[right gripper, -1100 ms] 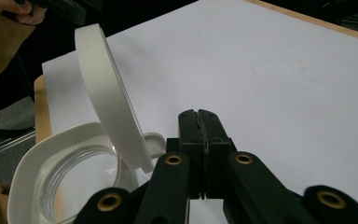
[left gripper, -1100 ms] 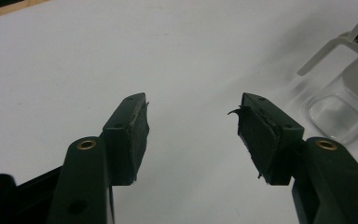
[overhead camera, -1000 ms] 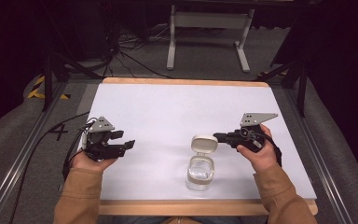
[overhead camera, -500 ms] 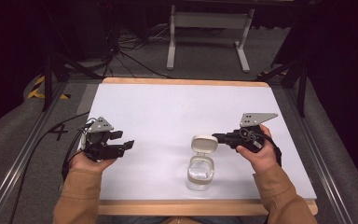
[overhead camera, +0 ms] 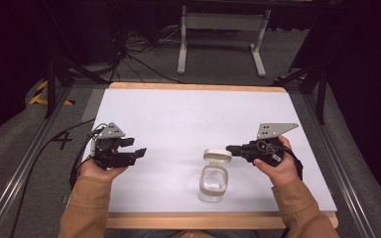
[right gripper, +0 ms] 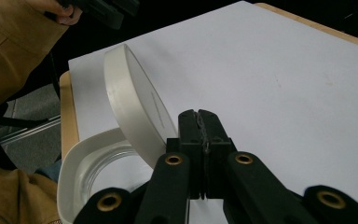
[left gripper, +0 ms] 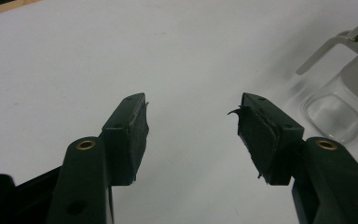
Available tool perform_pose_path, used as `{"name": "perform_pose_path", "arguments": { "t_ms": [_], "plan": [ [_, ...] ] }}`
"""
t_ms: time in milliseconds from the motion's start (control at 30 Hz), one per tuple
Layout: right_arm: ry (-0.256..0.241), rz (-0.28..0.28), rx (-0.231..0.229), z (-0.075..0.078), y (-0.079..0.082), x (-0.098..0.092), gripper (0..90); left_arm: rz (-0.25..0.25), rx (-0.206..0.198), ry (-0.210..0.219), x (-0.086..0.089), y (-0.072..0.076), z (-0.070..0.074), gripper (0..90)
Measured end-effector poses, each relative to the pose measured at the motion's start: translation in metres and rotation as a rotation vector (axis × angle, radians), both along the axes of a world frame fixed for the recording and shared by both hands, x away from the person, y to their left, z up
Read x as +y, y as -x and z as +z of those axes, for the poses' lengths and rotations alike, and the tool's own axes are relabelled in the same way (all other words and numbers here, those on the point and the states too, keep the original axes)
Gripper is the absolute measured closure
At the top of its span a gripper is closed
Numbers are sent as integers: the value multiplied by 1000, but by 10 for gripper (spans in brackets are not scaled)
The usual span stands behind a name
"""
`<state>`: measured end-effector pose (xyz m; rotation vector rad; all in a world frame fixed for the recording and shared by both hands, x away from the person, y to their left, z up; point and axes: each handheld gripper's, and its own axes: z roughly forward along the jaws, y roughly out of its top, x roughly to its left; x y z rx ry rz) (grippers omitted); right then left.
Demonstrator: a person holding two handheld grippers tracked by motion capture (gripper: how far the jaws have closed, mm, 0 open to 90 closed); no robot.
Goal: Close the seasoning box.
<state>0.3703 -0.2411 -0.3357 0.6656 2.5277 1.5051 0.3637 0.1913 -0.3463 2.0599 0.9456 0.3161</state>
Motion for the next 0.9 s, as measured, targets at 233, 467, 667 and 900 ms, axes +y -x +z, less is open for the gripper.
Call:
{"name": "perform_pose_path", "arguments": {
  "t_ms": [233,467,667,900],
  "plan": [
    [30,81,34,1,12,7,899,-19,0,4,-6,-5,1,426],
    [92,147,54,1,22,15,897,-33,-6,2,-10,-9,0,426],
    [69,114,34,3,22,11,854,-29,2,5,-9,-8,1,426],
    [-15,-42,-13,6,15,0,671,-22,1,7,-7,-7,1,426]
  ]
}}
